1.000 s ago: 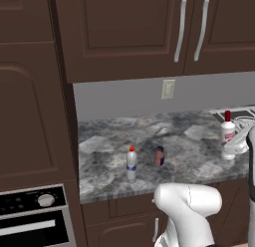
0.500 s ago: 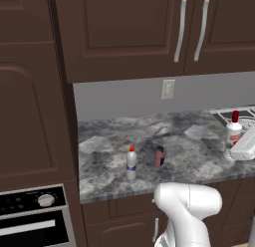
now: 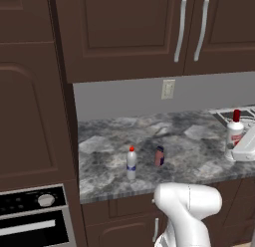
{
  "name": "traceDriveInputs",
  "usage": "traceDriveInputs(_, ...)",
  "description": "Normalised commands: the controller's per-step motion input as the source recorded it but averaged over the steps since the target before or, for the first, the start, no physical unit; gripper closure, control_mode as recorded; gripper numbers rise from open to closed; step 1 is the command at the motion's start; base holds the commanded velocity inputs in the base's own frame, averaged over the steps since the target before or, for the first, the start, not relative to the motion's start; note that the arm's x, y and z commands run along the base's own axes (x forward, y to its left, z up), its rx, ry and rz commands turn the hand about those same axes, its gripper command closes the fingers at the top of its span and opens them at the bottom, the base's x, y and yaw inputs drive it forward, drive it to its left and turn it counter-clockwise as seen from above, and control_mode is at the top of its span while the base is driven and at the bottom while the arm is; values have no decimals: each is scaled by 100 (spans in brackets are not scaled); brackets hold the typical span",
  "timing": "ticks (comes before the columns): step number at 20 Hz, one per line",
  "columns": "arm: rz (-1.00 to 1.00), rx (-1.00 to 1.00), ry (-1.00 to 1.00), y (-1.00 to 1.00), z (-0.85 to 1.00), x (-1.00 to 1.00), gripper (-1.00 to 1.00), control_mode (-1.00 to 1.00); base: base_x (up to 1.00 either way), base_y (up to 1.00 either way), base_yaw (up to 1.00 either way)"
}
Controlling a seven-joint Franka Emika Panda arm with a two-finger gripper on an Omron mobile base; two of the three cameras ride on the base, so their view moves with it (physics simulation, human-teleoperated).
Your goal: Place the drinks on the dining counter in a tight cluster.
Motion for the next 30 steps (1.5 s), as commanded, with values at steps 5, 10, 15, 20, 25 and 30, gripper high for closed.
traceDriveInputs(5, 0, 0, 0, 0, 0, 0, 100, -100, 0, 0, 0)
traceDriveInputs(10, 0, 0, 0, 0, 0, -2, 100, 100, -26, -1, 0)
traceDriveInputs(15, 0, 0, 0, 0, 0, 0, 100, 100, -96, -50, -7)
traceDriveInputs(20, 0, 0, 0, 0, 0, 0, 100, 100, -97, -77, -19)
traceDriveInputs(25, 0, 0, 0, 0, 0, 0, 100, 100, -30, -21, -75)
traceDriveInputs(30, 0, 0, 0, 0, 0, 0, 100, 100, 0, 0, -99)
